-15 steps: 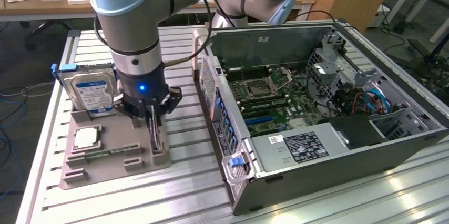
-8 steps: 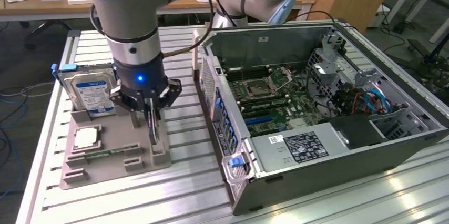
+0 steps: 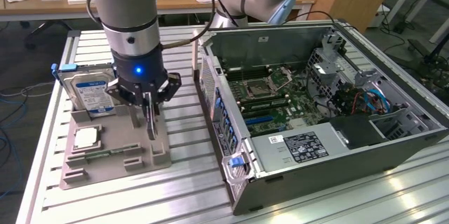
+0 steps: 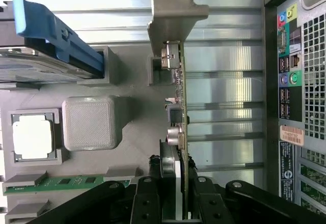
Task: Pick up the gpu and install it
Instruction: 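Pick up the gpu and move the gpu toward the slot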
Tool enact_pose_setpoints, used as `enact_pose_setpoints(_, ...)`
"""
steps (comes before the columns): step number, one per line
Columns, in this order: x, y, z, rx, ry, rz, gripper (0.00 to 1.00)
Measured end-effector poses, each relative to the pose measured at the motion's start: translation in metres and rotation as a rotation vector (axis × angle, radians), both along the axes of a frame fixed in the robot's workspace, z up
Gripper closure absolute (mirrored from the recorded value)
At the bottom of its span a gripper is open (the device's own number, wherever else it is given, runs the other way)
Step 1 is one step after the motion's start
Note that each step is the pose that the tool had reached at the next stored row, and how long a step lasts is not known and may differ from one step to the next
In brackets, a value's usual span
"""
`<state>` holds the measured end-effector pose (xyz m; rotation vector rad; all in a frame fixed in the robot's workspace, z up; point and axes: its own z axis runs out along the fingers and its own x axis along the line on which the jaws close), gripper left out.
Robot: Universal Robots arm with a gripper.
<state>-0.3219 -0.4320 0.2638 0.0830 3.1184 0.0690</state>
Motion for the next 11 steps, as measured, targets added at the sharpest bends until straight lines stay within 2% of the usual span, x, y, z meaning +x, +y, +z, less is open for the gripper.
enact_pose_setpoints(2,0.000,0.0001,0.0001,0.0007,0.0196,0.000,0.72)
enact_pose_setpoints(3,0.000,0.0001,0.0002,0.0009,0.0248,0.000,0.72)
enact_pose_setpoints(4,0.000,0.0001,0.0007,0.0007,0.0264,0.000,0.72)
enact_pose_setpoints(11,0.000,0.0001,0.0143,0.0009,0.0263,0.000,0.72)
